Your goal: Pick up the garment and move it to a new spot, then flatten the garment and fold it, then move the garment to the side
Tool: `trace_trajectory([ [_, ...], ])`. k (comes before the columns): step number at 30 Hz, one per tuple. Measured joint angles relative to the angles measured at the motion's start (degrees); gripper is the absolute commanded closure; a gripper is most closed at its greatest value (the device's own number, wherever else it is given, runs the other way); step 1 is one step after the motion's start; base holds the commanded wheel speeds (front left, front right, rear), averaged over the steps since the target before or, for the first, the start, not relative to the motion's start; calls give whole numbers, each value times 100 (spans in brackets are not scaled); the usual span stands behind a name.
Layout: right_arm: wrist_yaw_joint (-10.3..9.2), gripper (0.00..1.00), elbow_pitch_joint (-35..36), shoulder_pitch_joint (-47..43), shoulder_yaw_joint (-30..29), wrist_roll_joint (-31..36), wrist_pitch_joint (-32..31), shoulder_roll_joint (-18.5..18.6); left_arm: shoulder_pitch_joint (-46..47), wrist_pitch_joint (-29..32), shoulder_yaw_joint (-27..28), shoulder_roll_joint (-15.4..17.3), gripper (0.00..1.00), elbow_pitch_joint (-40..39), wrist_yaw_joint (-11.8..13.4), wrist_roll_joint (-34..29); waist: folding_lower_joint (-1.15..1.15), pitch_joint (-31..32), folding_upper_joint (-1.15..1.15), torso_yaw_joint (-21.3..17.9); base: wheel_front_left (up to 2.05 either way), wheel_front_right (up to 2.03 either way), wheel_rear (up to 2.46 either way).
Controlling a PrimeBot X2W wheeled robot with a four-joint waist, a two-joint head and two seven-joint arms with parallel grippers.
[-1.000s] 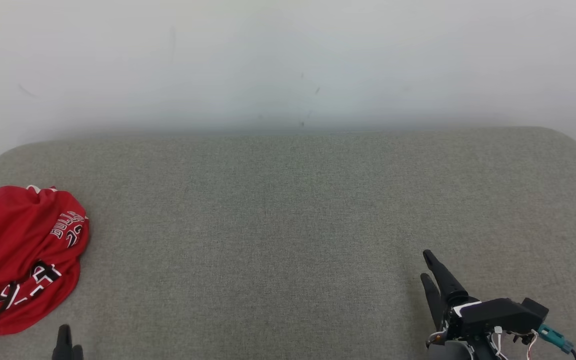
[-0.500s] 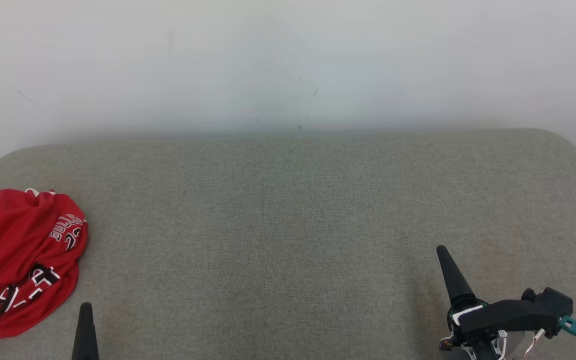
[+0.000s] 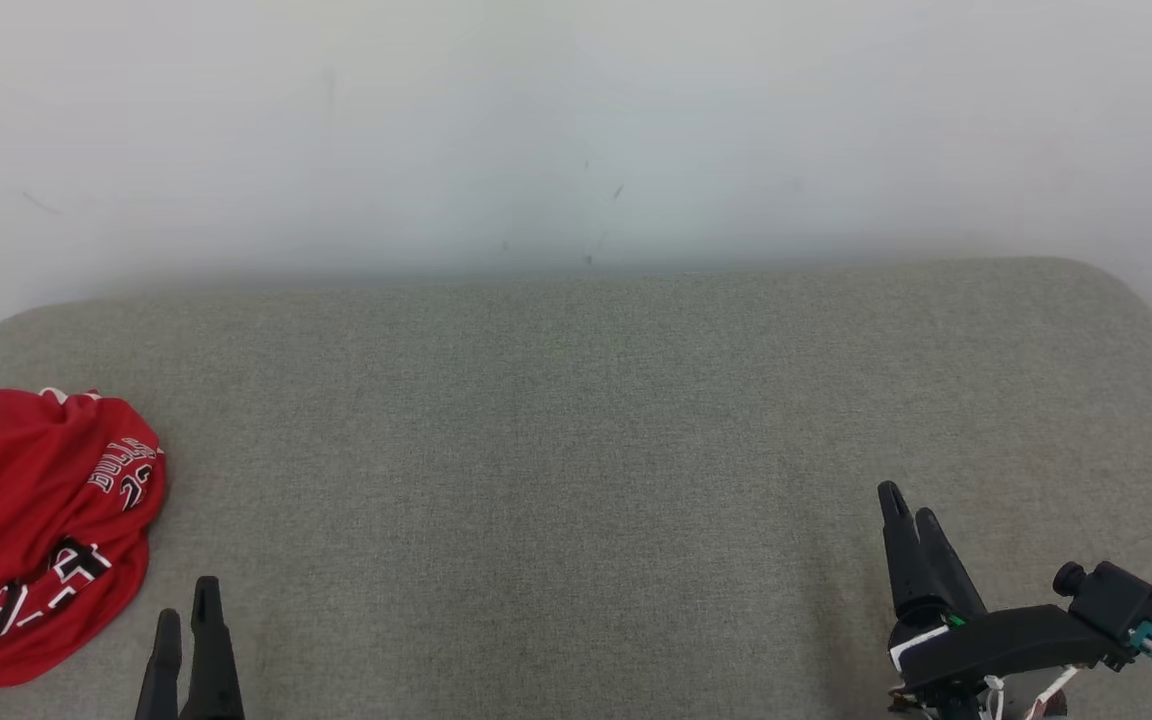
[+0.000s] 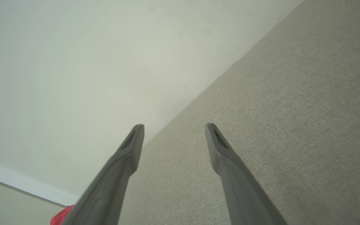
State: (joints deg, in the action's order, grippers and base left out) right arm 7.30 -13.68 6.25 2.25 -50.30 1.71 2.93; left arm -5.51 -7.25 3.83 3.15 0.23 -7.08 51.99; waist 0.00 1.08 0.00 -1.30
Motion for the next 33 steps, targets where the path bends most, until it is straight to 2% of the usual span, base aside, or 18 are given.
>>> trace_trajectory([
  [15,0,0,261,-221,29,1304,321,1,230,-180,-274,-7,0,25,-1,-1354,0,22,0,-48,0,0,0],
  [33,0,0,642,-437,22,2471,622,7,367,-359,-614,58,0,45,11,-2505,0,73,0,-101,0,0,0],
])
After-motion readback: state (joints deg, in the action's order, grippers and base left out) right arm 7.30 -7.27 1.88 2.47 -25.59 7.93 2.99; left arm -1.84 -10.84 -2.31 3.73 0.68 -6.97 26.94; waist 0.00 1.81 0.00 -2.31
